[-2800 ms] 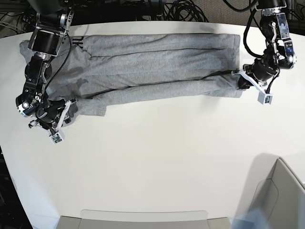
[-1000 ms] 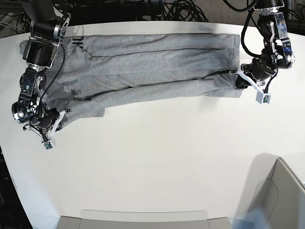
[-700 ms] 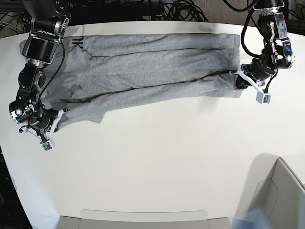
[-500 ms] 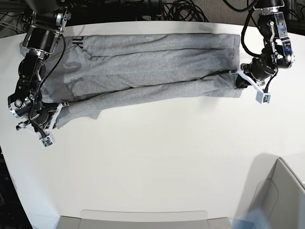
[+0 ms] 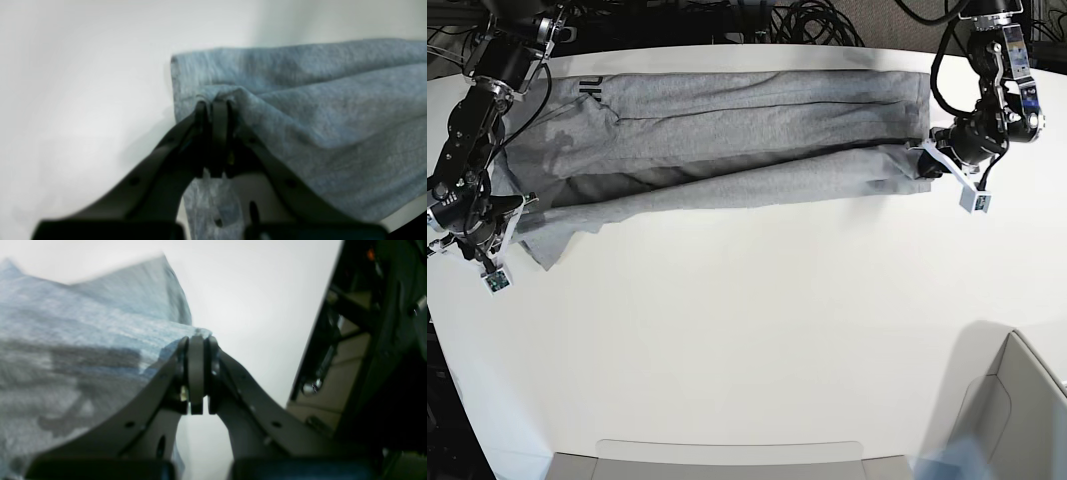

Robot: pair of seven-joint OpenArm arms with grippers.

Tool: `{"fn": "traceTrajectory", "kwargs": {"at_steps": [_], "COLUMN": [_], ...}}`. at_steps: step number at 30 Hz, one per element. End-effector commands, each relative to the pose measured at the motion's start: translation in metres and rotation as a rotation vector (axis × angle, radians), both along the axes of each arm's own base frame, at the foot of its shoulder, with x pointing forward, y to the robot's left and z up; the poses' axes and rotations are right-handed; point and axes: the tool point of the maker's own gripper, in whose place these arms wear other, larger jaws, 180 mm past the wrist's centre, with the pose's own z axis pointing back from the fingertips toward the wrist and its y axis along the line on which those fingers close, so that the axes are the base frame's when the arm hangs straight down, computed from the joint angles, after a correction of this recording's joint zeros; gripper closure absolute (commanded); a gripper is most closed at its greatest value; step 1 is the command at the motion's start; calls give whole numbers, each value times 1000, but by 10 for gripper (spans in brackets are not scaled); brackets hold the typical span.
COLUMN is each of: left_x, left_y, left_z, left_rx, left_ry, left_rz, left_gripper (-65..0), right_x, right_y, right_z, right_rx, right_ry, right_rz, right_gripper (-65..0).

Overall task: Fold the T-shirt properly
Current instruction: 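Lift the held corners and fold the shirt lengthwise toward the collar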

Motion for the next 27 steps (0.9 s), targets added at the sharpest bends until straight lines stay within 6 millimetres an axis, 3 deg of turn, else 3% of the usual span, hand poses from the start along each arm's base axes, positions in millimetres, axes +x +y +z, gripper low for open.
{"fn": "traceTrajectory", "kwargs": {"at_steps": [1, 9, 17, 27], "left_x": [7, 6, -10, -11], "left_y": [7, 7, 4, 3], "left_z": [11, 10, 9, 8], "left_rx": [24, 23, 39, 38], "left_ry": [-34, -30, -12, -9], "left_rz": [-2, -3, -23, -23], "left_gripper": [0, 0, 0, 0], "right_x": [1, -29, -54, -71], "right_y": [-11, -12, -12, -15], "right_z": [18, 8, -6, -13], "right_rx": [-60, -113, -121, -132], "right_ry": [-27, 26, 79, 112], "right_rz": [-1, 18, 22, 9], "right_gripper": [0, 0, 0, 0]}}
